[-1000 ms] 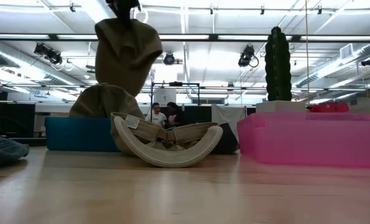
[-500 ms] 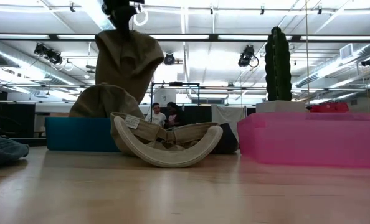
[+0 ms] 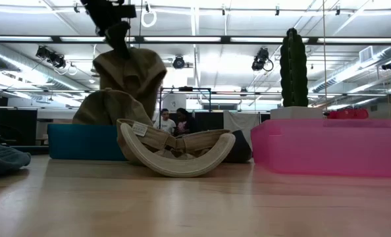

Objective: Pick & Place hat
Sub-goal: Put the bottom brown cap into the blue bin

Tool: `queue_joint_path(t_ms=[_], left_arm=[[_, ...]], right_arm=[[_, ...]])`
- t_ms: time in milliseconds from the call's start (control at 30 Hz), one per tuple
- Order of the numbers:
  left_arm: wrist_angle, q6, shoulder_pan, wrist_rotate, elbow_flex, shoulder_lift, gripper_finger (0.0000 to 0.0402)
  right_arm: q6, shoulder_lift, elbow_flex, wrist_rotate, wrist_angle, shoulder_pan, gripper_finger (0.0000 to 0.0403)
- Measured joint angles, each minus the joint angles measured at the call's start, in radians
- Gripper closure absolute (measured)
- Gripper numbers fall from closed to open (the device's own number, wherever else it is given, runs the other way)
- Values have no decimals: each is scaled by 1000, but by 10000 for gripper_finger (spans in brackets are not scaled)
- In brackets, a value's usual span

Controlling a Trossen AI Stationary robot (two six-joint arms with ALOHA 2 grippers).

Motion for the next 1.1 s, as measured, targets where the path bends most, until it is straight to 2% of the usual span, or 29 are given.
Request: queue_joint_path(t_ms=[233, 367, 733, 800, 967, 1100], left_arm=[[170, 71, 58, 64, -145, -97, 400], [230, 64, 101, 156, -212, -129, 400], [285, 52, 129, 174, -377, -133, 400], [294, 45, 129, 178, -389, -135, 400], [290, 7, 117, 265, -397, -167, 400], [230, 39, 88, 243, -398, -195, 400]], right_arm=[[17, 0, 0, 3, 19, 0, 188], [42, 0, 0, 39, 22, 0, 188], [73, 0, 0, 56, 30, 0, 188], [79, 0, 0, 64, 30, 0, 188], [87, 0, 0, 87, 30, 0, 188], [87, 0, 0, 87, 30, 0, 188]])
